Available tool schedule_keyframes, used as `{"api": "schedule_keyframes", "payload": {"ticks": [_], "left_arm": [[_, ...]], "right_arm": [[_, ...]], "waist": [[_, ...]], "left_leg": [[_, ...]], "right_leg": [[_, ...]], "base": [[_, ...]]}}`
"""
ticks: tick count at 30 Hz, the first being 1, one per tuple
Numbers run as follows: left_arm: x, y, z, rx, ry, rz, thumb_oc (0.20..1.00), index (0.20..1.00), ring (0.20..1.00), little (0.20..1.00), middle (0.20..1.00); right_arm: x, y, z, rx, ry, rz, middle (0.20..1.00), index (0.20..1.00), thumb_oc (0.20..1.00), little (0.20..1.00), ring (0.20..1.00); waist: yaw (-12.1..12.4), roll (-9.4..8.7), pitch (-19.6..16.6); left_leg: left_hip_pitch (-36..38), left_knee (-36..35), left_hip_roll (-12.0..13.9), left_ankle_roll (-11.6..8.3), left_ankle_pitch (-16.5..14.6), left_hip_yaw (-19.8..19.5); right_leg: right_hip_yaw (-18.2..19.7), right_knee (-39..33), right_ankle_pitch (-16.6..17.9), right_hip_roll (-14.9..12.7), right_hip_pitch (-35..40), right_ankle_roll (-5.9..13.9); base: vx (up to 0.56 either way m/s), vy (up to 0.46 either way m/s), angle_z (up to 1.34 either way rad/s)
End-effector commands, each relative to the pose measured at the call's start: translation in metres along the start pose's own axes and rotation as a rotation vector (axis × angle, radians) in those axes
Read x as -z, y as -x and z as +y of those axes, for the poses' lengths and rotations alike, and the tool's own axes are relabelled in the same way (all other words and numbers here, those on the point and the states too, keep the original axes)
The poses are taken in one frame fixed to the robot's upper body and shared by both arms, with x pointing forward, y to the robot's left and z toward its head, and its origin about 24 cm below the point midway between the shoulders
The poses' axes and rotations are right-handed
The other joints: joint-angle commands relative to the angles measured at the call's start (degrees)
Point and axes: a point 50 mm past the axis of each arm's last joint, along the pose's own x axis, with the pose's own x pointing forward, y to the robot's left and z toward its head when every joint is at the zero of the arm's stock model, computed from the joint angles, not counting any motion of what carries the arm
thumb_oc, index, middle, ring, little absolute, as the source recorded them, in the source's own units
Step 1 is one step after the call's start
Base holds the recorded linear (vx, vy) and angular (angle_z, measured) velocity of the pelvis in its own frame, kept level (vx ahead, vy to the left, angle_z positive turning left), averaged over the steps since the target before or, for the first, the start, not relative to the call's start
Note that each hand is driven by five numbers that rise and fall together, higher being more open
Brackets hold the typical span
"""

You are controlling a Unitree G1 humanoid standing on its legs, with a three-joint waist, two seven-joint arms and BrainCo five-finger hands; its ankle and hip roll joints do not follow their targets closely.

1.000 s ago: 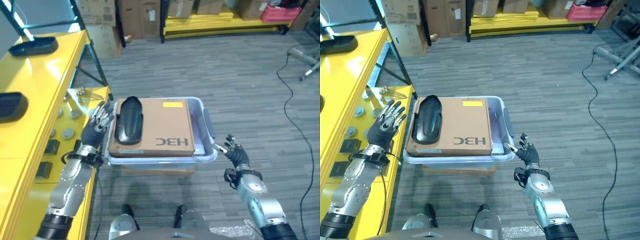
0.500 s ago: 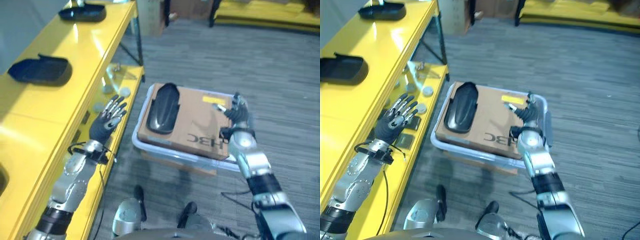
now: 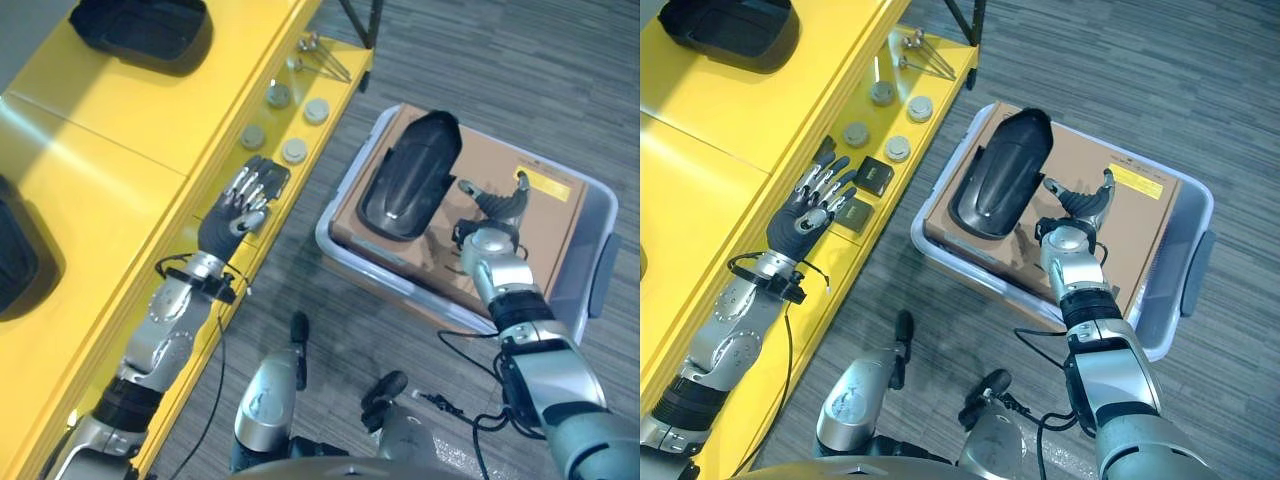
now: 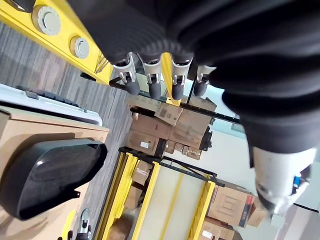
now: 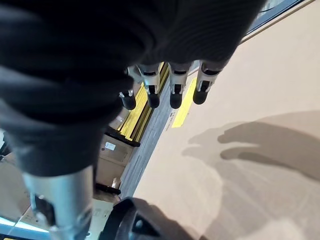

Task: Move parts from the plastic box to the shelf.

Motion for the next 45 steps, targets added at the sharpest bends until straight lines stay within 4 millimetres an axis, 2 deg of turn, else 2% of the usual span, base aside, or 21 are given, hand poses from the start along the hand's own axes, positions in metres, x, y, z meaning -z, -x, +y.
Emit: {"api": "schedule_keyframes", "payload": {"ticks": [1,11,17,24,25,26,27,32,45], "left_arm": [[-0.022,-0.003,-0.012,0.079,-0.038,-0.122,1.000,1.000,1.000,1.000,1.000],[-0.018,-0.006,-0.017,0.109,-0.039,-0.115,1.000,1.000,1.000,1.000,1.000],[-0.016,-0.008,-0.019,0.114,-0.036,-0.121,1.000,1.000,1.000,1.000,1.000],[-0.016,-0.009,-0.018,0.115,-0.031,-0.131,1.000,1.000,1.000,1.000,1.000],[-0.016,-0.009,-0.018,0.115,-0.031,-0.133,1.000,1.000,1.000,1.000,1.000],[-0.016,-0.009,-0.018,0.115,-0.030,-0.134,1.000,1.000,1.000,1.000,1.000],[-0.017,-0.009,-0.018,0.119,-0.029,-0.137,1.000,1.000,1.000,1.000,1.000],[-0.017,-0.008,-0.018,0.132,-0.031,-0.140,1.000,1.000,1.000,1.000,1.000],[-0.017,-0.006,-0.020,0.161,-0.024,-0.143,1.000,1.000,1.000,1.000,1.000]], "right_arm": [[-0.034,-0.007,-0.003,0.017,-0.025,-0.129,1.000,1.000,1.000,1.000,1.000],[-0.009,-0.002,0.009,-0.014,0.084,-0.033,1.000,1.000,1.000,1.000,1.000],[0.004,-0.001,0.009,-0.017,0.148,-0.005,1.000,1.000,1.000,1.000,1.000],[0.006,-0.005,0.006,-0.014,0.297,-0.015,1.000,1.000,1.000,1.000,1.000],[0.007,-0.006,0.005,-0.015,0.319,-0.010,0.580,0.580,0.580,0.580,0.580],[0.006,-0.007,0.004,-0.013,0.326,-0.010,0.489,0.489,0.489,0.489,0.489],[0.009,-0.011,-0.001,-0.011,0.409,-0.008,0.200,0.200,0.200,0.200,0.200],[0.012,-0.015,-0.006,-0.010,0.469,-0.009,0.200,0.200,0.200,0.200,0.200],[0.007,-0.013,-0.007,0.016,0.378,-0.029,0.200,0.200,0.200,0.200,0.200]], "waist": [[0.6,-0.17,-0.9],[1.5,-0.25,-0.3],[1.6,-0.03,0.2],[1.7,0.05,0.9],[1.7,0.03,1.0],[1.7,0.03,1.0],[1.8,0.01,1.2],[2.2,0.01,1.6],[2.1,-0.14,1.8]], "left_leg": [[-4.0,2.6,1.6,-3.74,-2.6,-5.0],[-4.1,1.4,0.3,-3.28,-2.6,-5.2],[-4.2,1.0,-0.1,-3.22,-2.5,-5.3],[-4.6,1.1,-0.7,-3.01,-2.7,-5.7],[-4.6,1.2,-0.7,-2.96,-2.7,-5.8],[-4.7,1.2,-0.7,-2.95,-2.7,-5.8],[-4.8,1.4,-0.8,-2.89,-2.8,-5.9],[-4.9,1.3,-1.2,-2.71,-2.7,-6.3],[-3.6,0.6,-1.7,-2.26,-3.1,-6.5]], "right_leg": [[0.7,0.7,-2.3,-3.3,0.7,4.16],[0.5,-0.6,-1.5,-3.6,1.1,4.65],[0.6,-0.8,-1.3,-3.7,0.7,4.84],[1.0,0.0,-1.1,-4.1,-1.0,4.89],[1.1,0.2,-1.1,-4.1,-1.1,4.88],[1.1,0.3,-1.1,-4.2,-1.2,4.87],[1.2,0.6,-1.1,-4.2,-1.6,4.83],[1.3,1.0,-0.9,-4.3,-2.0,4.85],[1.2,1.7,-1.1,-4.3,-2.1,4.82]], "base": [[0.00,0.038,0.04],[0.00,0.021,0.05],[0.00,0.006,0.00],[-0.01,0.030,0.01],[0.00,0.000,0.00],[0.00,0.000,0.00],[0.00,0.000,0.00],[-0.01,-0.001,0.04],[0.00,-0.003,0.03]]}}
